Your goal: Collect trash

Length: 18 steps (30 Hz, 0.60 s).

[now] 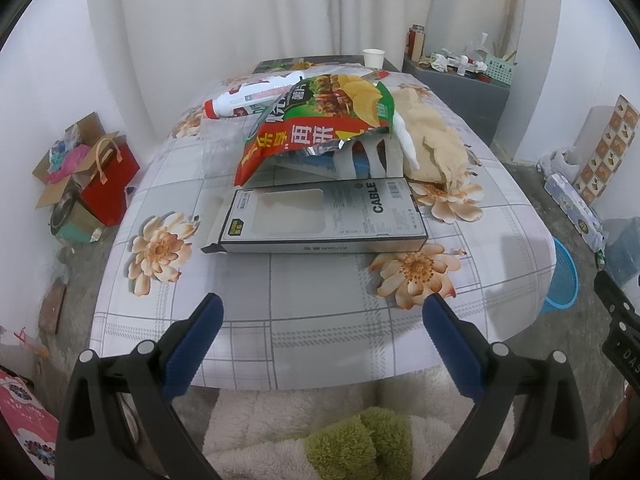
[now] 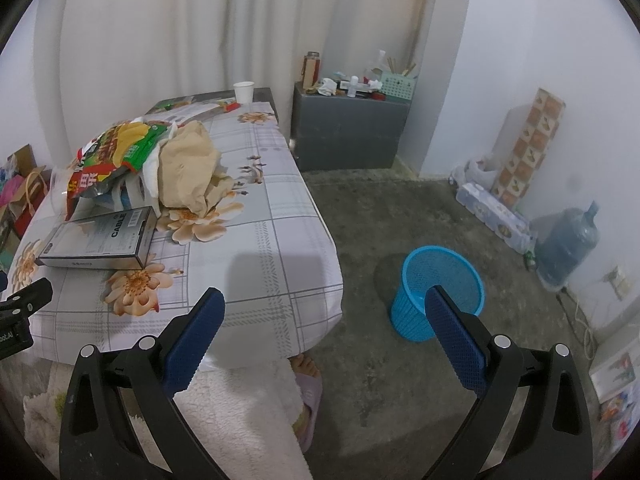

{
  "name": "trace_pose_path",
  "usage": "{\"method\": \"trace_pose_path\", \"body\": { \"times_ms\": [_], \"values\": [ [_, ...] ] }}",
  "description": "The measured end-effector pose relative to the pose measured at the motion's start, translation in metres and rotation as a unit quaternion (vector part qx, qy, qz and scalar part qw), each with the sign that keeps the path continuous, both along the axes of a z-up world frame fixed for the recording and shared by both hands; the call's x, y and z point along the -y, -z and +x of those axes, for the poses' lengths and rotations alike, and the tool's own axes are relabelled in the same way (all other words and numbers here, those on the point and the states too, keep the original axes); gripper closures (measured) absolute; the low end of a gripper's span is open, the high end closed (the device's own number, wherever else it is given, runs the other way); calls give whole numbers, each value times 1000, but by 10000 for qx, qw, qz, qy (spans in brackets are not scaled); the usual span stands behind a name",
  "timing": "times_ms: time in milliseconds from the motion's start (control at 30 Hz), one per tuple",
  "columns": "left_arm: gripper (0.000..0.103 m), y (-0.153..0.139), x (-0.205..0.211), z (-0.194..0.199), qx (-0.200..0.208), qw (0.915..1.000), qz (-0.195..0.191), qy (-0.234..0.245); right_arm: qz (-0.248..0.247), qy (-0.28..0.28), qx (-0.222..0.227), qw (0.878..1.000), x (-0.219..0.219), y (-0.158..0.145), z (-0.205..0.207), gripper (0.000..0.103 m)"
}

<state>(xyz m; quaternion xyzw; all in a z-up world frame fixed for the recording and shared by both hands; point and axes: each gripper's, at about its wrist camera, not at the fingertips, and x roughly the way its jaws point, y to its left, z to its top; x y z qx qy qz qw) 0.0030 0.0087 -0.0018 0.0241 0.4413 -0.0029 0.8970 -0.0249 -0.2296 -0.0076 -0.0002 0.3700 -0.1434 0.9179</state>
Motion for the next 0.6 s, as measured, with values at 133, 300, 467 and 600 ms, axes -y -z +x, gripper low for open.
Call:
{"method": "trace_pose_path", "body": {
  "times_ms": [133, 300, 467, 600],
  "values": [
    [5, 0, 0, 0, 3, 10000, -2, 2, -9, -5, -1, 10000, 0, 0, -1, 8],
    [5, 0, -1, 0, -4, 10000, -7, -5, -19, -6, -3, 10000, 1, 0, -1, 8],
    [5, 0, -2, 0, -13, 10000, -7, -4, -14, -9, -5, 10000, -1, -1, -2, 8],
    [5, 2, -4, -1, -41, 10000, -12, -16, -22, -10, -6, 10000, -1, 0, -2, 8]
  ]
}}
